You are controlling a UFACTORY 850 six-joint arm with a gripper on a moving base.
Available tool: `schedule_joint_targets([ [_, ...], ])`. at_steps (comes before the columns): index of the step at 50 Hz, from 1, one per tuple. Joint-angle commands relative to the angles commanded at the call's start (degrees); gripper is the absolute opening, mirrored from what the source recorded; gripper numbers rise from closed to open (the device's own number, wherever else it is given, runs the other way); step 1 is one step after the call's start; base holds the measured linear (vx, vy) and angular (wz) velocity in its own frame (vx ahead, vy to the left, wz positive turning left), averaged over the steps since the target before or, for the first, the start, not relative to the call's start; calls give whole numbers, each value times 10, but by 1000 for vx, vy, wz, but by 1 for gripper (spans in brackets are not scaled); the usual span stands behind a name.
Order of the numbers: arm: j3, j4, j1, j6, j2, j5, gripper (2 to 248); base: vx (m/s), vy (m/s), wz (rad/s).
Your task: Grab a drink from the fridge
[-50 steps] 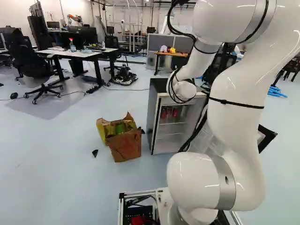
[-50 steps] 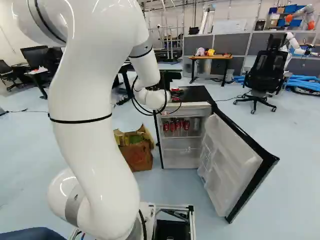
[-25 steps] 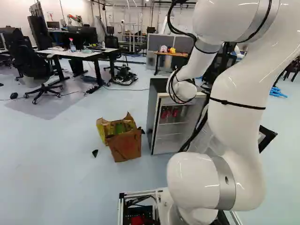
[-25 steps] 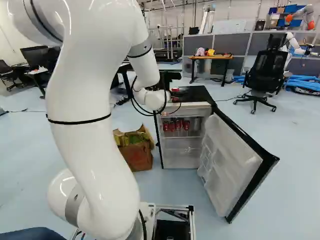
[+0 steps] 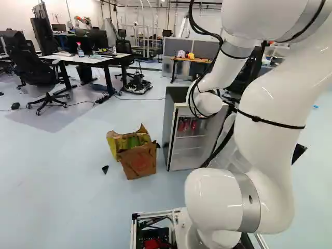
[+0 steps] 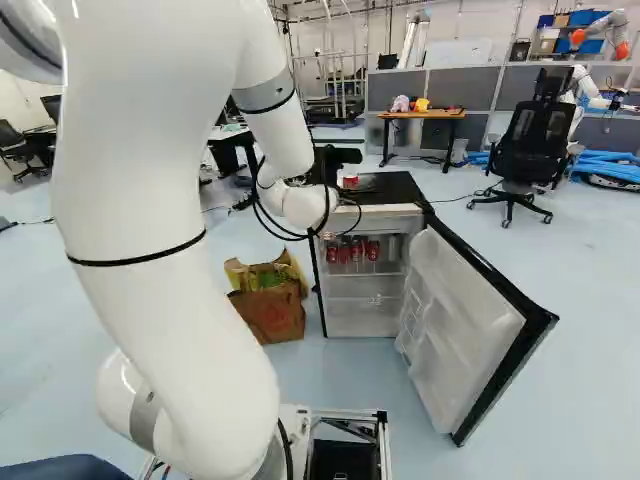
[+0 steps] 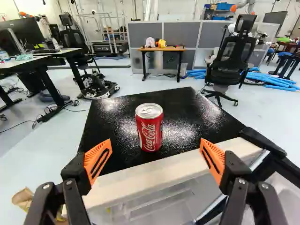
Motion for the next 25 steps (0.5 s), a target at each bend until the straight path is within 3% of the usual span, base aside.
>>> schedule_joint_targets([
  [25,36,0,-42,0,33,-3,247,0,0,0],
])
